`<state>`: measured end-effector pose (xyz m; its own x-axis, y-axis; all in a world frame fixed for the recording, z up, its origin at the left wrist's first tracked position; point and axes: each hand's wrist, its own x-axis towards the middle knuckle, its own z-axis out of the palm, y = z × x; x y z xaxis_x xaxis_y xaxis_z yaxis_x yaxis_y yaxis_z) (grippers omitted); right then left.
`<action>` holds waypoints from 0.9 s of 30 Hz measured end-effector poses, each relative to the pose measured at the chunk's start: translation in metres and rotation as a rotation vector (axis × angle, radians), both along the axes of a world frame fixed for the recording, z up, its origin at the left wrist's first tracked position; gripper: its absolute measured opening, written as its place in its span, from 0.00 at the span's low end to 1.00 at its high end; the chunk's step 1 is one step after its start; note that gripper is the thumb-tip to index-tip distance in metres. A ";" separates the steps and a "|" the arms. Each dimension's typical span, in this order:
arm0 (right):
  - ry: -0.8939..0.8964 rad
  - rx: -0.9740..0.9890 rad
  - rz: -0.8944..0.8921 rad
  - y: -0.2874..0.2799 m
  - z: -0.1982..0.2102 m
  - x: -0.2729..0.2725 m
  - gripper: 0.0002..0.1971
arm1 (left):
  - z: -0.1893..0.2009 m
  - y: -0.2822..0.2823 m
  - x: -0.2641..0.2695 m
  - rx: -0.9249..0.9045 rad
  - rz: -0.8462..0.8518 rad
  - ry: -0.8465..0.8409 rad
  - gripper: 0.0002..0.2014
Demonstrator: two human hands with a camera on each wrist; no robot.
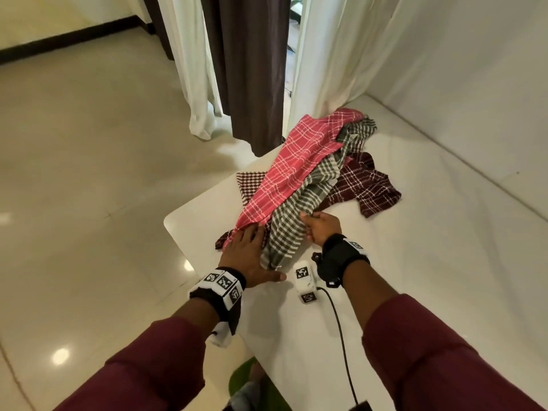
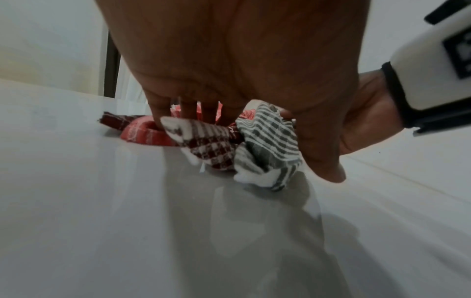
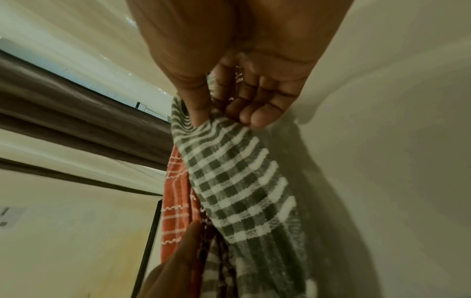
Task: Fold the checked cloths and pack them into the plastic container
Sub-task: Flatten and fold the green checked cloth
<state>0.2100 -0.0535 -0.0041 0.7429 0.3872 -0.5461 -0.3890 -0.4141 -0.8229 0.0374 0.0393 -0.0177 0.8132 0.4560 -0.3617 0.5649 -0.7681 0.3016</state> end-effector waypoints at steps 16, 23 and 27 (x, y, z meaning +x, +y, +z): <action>-0.171 0.928 -0.275 -0.116 0.250 0.032 0.05 | 0.141 -0.079 0.082 -0.120 0.005 -0.627 0.71; -0.435 0.986 -0.431 -0.252 0.323 0.026 0.04 | 0.257 -0.167 0.155 -0.405 -0.061 -1.261 0.48; -0.605 0.801 -0.576 -0.327 0.339 0.019 0.06 | 0.296 -0.217 0.181 -0.426 -0.353 -1.358 0.17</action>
<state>0.2288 -0.3800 0.3348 0.9779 -0.0197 0.2079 0.1968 0.4206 -0.8856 0.2187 -0.1774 0.2785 0.6756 0.2223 0.7030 -0.5266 -0.5218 0.6711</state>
